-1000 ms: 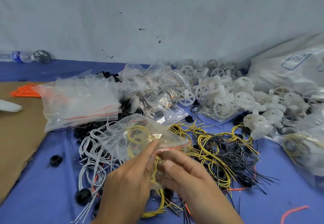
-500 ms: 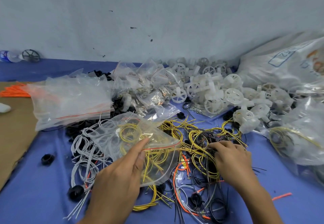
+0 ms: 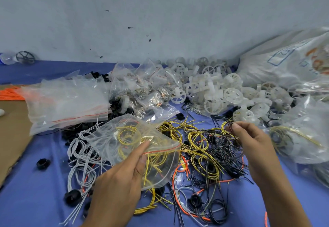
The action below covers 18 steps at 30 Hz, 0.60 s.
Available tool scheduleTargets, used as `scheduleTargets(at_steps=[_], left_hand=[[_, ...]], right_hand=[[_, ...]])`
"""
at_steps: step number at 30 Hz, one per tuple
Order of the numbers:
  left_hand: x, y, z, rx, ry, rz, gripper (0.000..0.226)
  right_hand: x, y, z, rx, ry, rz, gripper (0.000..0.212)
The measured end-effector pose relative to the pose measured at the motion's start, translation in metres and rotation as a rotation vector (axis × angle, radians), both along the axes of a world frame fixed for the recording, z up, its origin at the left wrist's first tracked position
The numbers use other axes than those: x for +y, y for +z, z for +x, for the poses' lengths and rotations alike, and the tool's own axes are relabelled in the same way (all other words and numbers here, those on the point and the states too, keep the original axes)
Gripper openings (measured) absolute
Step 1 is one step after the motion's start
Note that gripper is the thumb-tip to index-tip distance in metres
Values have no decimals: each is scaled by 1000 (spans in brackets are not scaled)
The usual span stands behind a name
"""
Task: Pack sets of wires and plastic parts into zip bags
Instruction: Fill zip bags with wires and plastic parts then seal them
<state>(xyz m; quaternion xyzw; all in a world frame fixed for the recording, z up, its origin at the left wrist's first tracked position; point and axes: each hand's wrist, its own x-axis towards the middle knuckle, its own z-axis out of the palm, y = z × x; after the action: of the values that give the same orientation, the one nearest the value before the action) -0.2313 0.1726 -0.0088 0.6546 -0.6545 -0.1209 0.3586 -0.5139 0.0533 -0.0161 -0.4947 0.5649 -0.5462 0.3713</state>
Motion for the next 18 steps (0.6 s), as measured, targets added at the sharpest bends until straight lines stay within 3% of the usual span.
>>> scheduleTargets(at_steps=[3, 7, 12, 18], left_hand=[[-1, 0, -1, 19, -1, 5, 35], [-3, 2, -2, 11, 14, 12, 42], [-10, 0, -7, 57, 23, 2, 49], [-19, -6, -20, -136, -26, -55, 57]], right_hand=[[4, 10, 1, -25, 27, -61, 13], [17, 27, 4, 226, -23, -232, 12], [69, 12, 36, 50, 101, -250, 9], [106, -38, 106, 418, 296, -245, 11]])
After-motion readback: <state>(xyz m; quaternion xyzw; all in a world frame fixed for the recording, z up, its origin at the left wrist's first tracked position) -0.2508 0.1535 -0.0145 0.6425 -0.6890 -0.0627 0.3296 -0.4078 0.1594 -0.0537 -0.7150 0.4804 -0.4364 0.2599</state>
